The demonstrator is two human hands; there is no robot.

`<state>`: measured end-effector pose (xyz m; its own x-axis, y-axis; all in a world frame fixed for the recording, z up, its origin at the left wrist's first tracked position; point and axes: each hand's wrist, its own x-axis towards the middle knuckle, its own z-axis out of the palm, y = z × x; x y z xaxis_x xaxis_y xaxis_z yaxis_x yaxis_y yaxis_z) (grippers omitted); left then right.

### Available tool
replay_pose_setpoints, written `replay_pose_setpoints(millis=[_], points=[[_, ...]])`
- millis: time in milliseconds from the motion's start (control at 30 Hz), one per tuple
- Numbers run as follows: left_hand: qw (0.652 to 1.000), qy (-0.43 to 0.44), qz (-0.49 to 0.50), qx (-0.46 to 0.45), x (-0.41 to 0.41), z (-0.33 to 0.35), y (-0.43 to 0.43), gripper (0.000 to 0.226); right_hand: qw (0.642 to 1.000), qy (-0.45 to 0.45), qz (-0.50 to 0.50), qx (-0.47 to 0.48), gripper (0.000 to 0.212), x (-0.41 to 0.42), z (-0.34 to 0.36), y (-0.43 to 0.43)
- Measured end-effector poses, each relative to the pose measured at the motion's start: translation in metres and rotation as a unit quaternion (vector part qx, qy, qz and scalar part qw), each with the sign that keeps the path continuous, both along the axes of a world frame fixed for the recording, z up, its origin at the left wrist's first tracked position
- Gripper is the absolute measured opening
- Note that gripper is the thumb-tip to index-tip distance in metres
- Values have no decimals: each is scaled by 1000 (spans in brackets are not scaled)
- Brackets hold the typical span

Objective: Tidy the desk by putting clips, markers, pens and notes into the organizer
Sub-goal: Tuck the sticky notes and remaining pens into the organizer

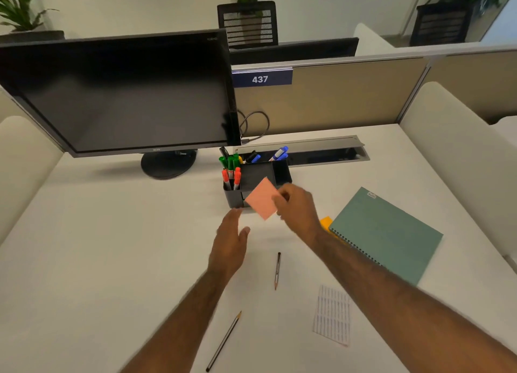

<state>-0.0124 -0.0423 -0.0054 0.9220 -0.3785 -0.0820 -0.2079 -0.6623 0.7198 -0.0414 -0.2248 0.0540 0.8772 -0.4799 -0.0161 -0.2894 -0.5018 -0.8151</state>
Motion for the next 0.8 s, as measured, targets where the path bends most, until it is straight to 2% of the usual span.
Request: replay_pose_setpoints(millis=[100,233,333,500,600,800], points=[[986,-14,-61,155,-6,-41,7,63,996,-49,-59,-34,11,18,20,-28],[966,-73,-107,226,-19,-76,26,72,991,-61,-112,-29,19,40,35,-54],[958,-114,-112,239,-20,-83,34,70,991,-46,-123,-27,22,54,35,-63],[957,-116,-111,243,-19,-82,32,70,991,41,-113,-56,22,81,21,-67],[958,-117,-109,239,-18,-84,33,69,990,72,-113,-41,26,86,10,-66],[966,-97,-100,216,-19,-77,29,66,991,61,-117,7,16,32,-15,-69]])
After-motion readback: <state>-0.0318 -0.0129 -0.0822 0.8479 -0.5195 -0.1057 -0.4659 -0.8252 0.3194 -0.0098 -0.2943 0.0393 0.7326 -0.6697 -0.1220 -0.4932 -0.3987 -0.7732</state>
